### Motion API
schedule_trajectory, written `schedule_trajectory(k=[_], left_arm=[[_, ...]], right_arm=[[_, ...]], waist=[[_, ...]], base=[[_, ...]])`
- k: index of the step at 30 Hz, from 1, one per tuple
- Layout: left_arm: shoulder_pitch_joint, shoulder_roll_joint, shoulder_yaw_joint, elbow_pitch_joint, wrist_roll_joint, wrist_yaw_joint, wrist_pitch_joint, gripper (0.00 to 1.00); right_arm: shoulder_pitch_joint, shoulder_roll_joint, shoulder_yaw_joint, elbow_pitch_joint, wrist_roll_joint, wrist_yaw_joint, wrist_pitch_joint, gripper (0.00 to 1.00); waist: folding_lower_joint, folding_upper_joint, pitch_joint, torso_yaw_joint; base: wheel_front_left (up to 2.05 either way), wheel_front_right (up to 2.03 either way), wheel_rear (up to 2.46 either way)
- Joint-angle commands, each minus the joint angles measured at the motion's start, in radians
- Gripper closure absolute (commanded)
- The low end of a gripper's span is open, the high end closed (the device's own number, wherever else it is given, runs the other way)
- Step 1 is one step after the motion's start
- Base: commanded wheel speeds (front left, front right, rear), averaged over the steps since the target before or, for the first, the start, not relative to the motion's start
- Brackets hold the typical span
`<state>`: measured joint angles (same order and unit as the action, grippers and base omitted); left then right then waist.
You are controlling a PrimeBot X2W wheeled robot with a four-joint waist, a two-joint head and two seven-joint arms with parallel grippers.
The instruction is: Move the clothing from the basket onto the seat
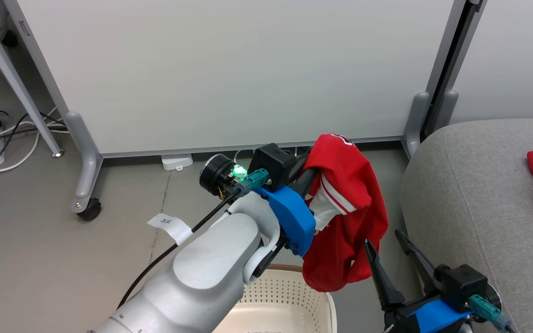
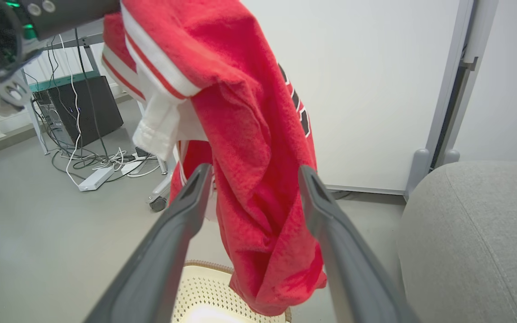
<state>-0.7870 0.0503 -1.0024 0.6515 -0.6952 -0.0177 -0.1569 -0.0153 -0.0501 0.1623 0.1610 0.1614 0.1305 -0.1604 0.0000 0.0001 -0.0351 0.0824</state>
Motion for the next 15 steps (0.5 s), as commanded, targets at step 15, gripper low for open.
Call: schedule_trajectory(k=[15], left_arm=[[-0.034, 0.0, -0.105, 0.007, -0.092, 0.033, -0.038, 1.0]], right_arm=[[-0.023, 0.0, 0.01, 0.023, 0.001, 0.001, 0.004, 0.0]], waist=[[0.0, -0.0001, 0.008, -0.006]], base=[[0.0, 0.0, 0.0]])
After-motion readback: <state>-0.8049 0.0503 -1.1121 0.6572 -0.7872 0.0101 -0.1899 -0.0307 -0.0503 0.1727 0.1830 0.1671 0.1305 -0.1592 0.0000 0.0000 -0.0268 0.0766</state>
